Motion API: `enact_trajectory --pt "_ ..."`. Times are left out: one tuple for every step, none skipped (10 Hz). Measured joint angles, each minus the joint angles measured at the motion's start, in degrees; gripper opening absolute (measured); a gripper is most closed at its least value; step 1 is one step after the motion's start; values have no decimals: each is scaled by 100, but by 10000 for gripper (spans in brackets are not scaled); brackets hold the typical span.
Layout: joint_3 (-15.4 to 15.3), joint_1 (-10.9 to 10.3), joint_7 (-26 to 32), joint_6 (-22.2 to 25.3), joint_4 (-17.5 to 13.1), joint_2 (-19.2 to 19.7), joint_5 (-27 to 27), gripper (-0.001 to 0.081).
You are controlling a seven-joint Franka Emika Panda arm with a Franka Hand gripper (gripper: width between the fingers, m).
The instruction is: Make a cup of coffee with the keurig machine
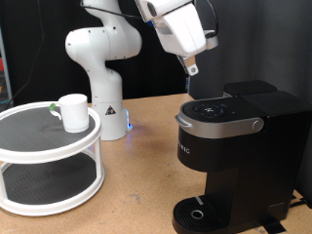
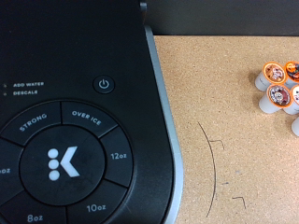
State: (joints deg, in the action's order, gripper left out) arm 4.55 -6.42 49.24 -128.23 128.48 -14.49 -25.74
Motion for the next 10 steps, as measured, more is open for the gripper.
enact_trajectory --pt "0 0 0 -1 13 7 4 7" --pt "23 0 112 71 37 9 4 7" --pt "113 0 369 326 69 -12 0 7" --pt "265 4 736 727 105 -77 -1 7" --pt "437 17 1150 1155 133 -169 -1 7" --pt "603 36 1529 1554 150 -266 -1 7" --pt "751 70 1838 1851 177 -372 8 7" --pt "872 116 2077 2056 221 -486 43 7" --pt "956 179 2224 2253 267 -608 179 7" --pt "979 214 2267 2362 321 -747 272 7"
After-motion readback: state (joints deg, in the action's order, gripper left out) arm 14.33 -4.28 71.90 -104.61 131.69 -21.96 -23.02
